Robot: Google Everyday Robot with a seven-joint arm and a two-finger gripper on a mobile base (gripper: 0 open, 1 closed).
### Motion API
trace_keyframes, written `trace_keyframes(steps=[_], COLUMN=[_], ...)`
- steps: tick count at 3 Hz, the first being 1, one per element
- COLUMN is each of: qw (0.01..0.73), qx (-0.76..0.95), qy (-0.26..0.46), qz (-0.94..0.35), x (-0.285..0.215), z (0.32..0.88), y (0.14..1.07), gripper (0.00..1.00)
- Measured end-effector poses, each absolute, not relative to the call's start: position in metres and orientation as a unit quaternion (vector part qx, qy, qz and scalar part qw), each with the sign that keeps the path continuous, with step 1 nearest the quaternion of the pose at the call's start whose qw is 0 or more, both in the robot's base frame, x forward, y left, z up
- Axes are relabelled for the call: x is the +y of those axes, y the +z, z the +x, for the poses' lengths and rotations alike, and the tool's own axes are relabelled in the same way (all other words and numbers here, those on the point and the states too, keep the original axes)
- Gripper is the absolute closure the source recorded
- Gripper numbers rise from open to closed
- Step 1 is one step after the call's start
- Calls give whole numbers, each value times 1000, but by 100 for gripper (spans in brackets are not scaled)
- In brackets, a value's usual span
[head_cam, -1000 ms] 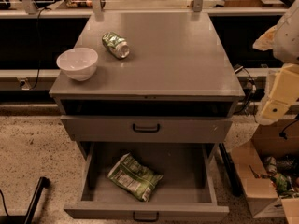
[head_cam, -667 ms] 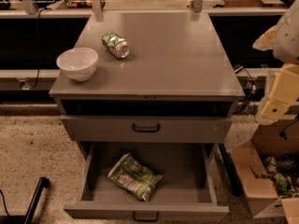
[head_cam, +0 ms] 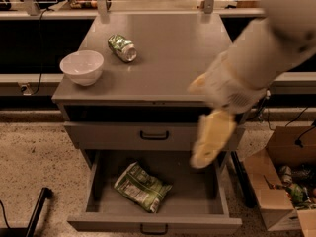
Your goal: Pick green jalapeno chip bag from middle drawer and place on counter
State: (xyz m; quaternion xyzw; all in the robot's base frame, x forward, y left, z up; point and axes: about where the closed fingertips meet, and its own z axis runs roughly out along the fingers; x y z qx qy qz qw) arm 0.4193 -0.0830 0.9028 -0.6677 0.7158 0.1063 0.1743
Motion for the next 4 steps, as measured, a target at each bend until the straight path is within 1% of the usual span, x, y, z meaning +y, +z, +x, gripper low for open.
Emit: trace_keyframes(steps=[1,2,3,4], qw=[206,223,230,247], qx=[663,625,644,674], qy=[170,175,170,203], qz=[-699,-728,-710,-666], x=[2,30,30,30], z=[380,368,390,410], y=[859,834,833,794], gripper=[0,0,0,0])
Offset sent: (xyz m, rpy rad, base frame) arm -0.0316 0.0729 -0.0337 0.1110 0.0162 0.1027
